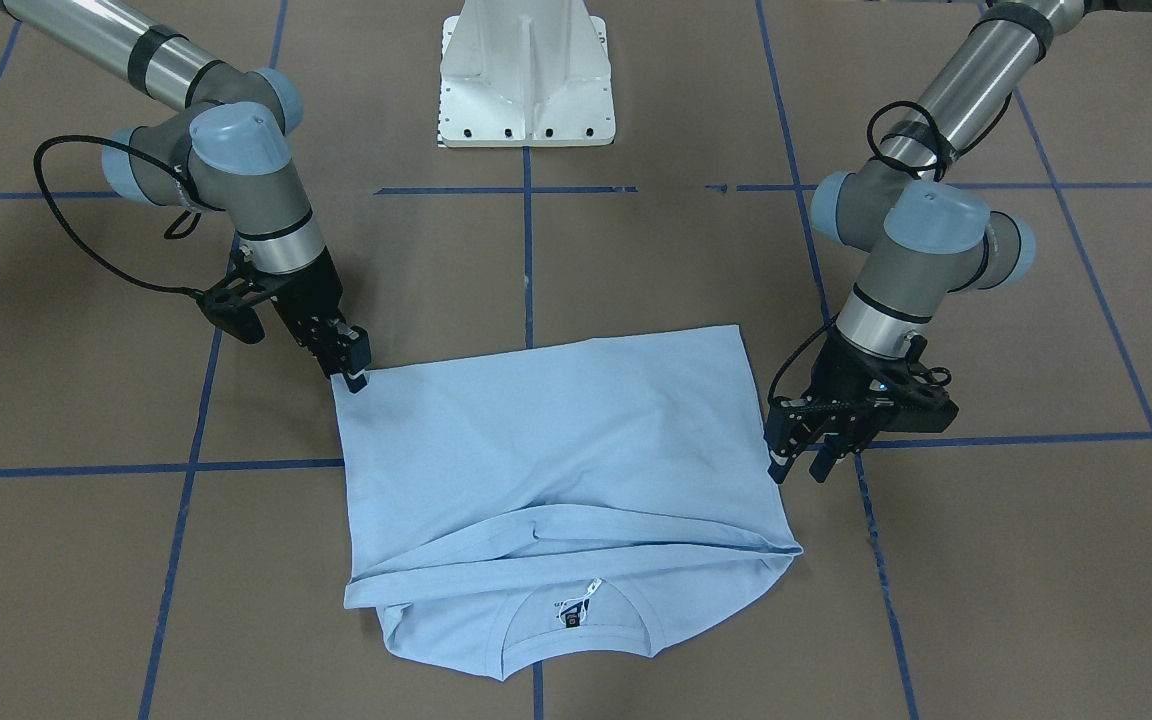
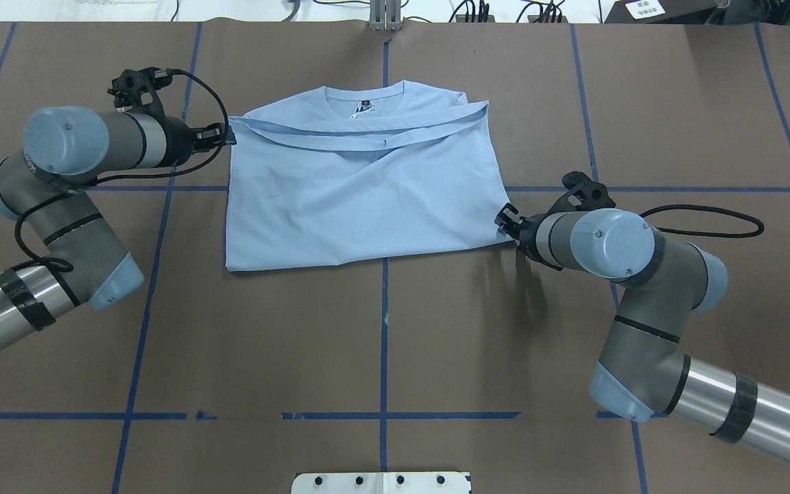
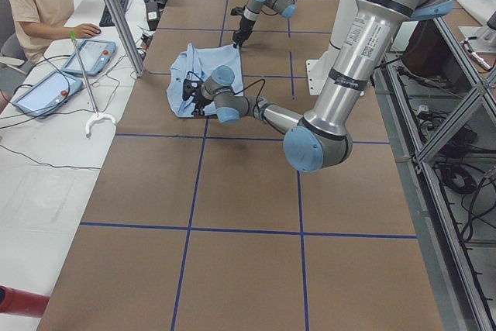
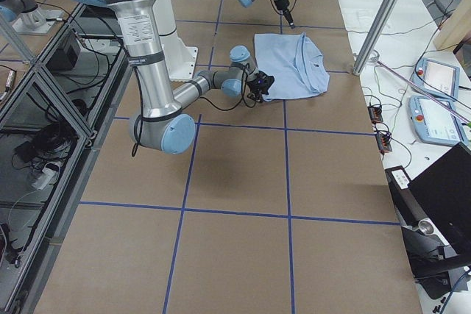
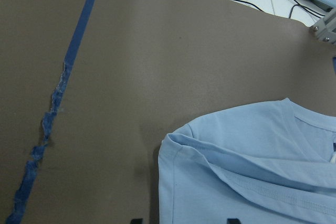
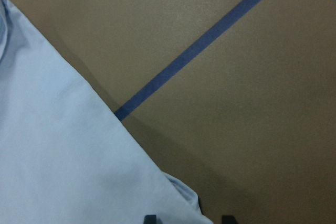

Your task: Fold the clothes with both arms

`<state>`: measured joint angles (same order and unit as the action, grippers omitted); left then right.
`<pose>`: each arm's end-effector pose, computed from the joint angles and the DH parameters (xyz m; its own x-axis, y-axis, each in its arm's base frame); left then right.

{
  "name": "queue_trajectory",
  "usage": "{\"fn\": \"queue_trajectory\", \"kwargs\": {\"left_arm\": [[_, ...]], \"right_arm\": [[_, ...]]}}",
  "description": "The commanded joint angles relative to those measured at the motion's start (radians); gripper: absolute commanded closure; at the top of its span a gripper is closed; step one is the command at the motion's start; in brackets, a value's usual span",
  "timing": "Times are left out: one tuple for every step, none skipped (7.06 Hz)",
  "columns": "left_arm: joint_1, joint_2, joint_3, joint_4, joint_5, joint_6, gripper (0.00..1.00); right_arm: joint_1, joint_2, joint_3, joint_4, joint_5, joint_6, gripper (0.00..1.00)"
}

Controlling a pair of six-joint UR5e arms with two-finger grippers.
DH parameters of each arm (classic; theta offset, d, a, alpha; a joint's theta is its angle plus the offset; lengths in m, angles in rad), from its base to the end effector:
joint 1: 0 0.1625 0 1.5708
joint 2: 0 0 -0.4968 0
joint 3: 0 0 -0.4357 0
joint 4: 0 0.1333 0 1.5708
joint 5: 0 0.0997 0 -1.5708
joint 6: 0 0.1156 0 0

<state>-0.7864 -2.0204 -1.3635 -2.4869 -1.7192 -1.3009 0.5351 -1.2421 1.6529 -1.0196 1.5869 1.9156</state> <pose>0.4713 -0.6367 0.4599 0.4340 -0.0616 -0.8988 0.5070 0.8414 0.1872 -0.5452 -0.4760 0.4430 0.2945 0.5675 0.7689 -0.6354 0.7173 -0.2859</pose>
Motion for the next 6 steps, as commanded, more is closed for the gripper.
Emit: {"fn": "queue_trajectory", "kwargs": {"left_arm": [[0.004,0.018,-0.002,-0.001,0.001,0.0,0.38],[0.004,0.019,-0.003,-0.003,0.001,0.0,0.38],[0.004,0.019,-0.006,-0.003,0.001,0.0,0.38],[0.004,0.017,-0.014,-0.003,0.001,-0.003,0.38],[0.004,0.017,-0.041,-0.001,0.0,-0.008,0.38],[0.003,0.017,-0.066,0.0,-0.005,-0.008,0.38]], "right_arm": [[0.008,0.001,0.001,-0.004,0.002,0.0,1.0],[0.013,0.003,0.004,-0.004,0.002,-0.001,1.0],[0.017,0.003,0.014,-0.004,0.004,-0.001,1.0],[0.02,-0.013,0.066,-0.005,0.019,0.0,1.0],[0.0,-0.076,0.171,-0.045,0.019,0.005,1.0],[-0.076,-0.159,0.321,-0.112,0.019,0.01,1.0]]}}
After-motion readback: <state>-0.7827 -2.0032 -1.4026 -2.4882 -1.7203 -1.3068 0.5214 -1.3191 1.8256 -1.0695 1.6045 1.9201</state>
